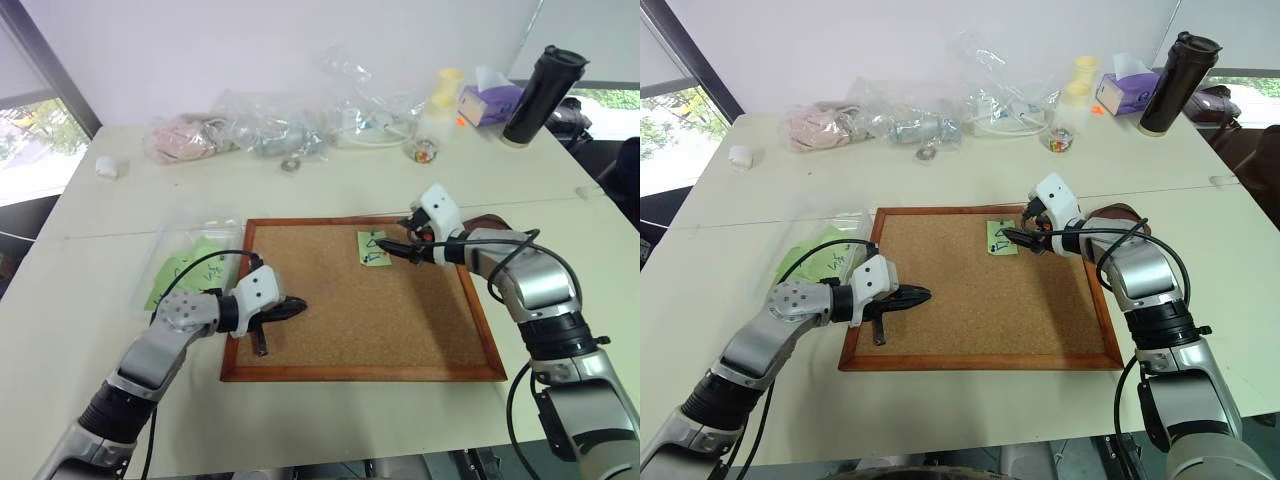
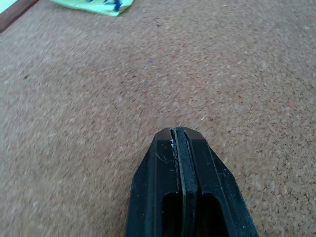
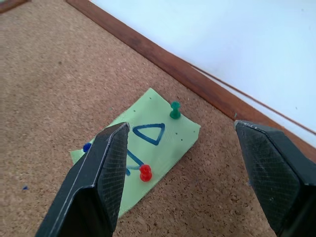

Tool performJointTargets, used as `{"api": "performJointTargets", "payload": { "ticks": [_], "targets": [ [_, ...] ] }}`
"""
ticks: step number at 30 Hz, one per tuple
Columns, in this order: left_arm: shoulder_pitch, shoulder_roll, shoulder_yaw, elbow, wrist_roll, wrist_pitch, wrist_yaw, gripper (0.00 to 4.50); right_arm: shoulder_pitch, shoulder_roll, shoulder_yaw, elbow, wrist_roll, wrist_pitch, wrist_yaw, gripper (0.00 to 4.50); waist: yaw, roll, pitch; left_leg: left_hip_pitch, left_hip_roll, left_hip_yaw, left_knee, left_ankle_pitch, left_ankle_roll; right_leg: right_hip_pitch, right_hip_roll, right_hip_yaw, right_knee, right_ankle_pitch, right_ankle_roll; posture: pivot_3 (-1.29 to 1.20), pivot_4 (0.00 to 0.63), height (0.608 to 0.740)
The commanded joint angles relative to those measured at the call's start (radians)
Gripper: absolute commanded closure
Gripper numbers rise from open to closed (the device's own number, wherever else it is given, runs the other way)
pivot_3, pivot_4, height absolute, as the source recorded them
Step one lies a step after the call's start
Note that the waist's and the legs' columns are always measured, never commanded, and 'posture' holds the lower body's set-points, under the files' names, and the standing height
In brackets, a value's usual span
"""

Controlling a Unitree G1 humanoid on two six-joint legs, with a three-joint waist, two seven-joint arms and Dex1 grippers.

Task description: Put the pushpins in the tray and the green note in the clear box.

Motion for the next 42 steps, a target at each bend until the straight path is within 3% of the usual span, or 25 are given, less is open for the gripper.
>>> {"api": "performJointTargets", "payload": {
  "ticks": [1,25,29,40,42],
  "targets": [
    [-0.034,-0.029,0.032,-0.051,-0.058,0.062,0.012,4.44,-0.015,0.0,-0.024,-0.037,-0.006,-0.015,0.006,1.04,0.003,0.0,0.0,0.0,0.0,0.0,0.0,0.0,0.0,0.0,0.0,0.0,0.0,0.0,0.0,0.0,0.15,0.74],
    [-0.026,-0.02,-0.093,-0.067,0.023,0.077,-0.013,4.44,-0.075,0.138,-0.002,0.133,-0.113,-0.111,-0.066,1.04,0.002,-0.001,0.0,-0.001,-0.001,0.0,0.001,0.0,0.0,0.0,0.0,0.0,0.0,0.0,0.0,0.0,0.15,0.74],
    [-0.032,-0.019,-0.087,-0.084,0.017,0.094,-0.013,4.5,-0.075,0.149,0.007,0.153,-0.126,-0.113,-0.056,2.91,0.002,-0.001,0.0,-0.001,-0.002,0.0,0.001,0.0,0.0,0.0,0.0,0.0,0.0,0.0,0.0,0.0,0.15,0.74],
    [-0.043,-0.016,-0.078,-0.106,0.01,0.127,-0.01,4.5,-0.07,0.164,0.003,0.196,-0.143,-0.127,-0.056,2.91,0.001,0.0,0.0,-0.001,-0.002,0.0,0.001,0.0,0.0,0.0,0.0,0.0,0.0,0.0,0.0,0.0,0.15,0.74],
    [-0.044,-0.018,-0.08,-0.104,0.013,0.125,-0.009,4.5,-0.071,0.165,0.003,0.202,-0.145,-0.129,-0.055,3.47,0.001,0.0,0.0,-0.001,-0.002,-0.001,0.001,0.0,0.0,0.0,0.0,0.0,0.0,0.0,0.0,0.0,0.15,0.74]
  ]
}}
